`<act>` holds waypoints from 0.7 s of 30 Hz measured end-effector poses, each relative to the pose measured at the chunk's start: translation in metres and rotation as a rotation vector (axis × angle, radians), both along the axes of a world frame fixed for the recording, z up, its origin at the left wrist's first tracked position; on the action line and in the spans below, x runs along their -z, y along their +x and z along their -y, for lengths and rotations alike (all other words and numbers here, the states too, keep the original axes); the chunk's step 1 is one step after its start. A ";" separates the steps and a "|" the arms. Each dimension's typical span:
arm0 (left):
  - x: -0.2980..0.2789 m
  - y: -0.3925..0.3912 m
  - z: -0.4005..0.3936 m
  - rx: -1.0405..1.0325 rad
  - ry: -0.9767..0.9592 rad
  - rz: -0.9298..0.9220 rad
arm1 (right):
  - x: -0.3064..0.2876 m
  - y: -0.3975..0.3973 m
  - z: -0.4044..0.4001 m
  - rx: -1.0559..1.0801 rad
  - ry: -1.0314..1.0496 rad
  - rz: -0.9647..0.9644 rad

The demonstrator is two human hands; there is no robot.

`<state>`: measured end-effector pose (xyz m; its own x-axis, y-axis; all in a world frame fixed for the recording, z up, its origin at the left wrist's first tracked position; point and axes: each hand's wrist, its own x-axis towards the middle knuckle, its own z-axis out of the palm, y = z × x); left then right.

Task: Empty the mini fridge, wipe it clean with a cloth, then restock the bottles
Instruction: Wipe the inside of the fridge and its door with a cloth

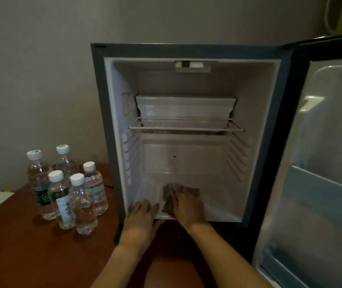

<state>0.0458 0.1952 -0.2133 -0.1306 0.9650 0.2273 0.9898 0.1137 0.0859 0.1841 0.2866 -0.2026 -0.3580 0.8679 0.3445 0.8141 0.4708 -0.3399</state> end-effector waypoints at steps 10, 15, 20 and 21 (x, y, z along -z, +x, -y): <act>-0.003 -0.002 0.001 0.002 -0.052 -0.053 | -0.012 -0.023 -0.067 0.019 0.078 0.041; -0.004 -0.004 -0.002 -0.007 -0.056 -0.065 | -0.011 -0.014 -0.048 -0.024 0.066 0.008; -0.006 0.000 0.001 -0.004 -0.055 -0.041 | -0.002 0.001 -0.007 -0.030 0.050 0.050; -0.006 0.001 0.001 -0.003 -0.056 -0.037 | -0.001 0.003 0.004 -0.007 0.037 0.071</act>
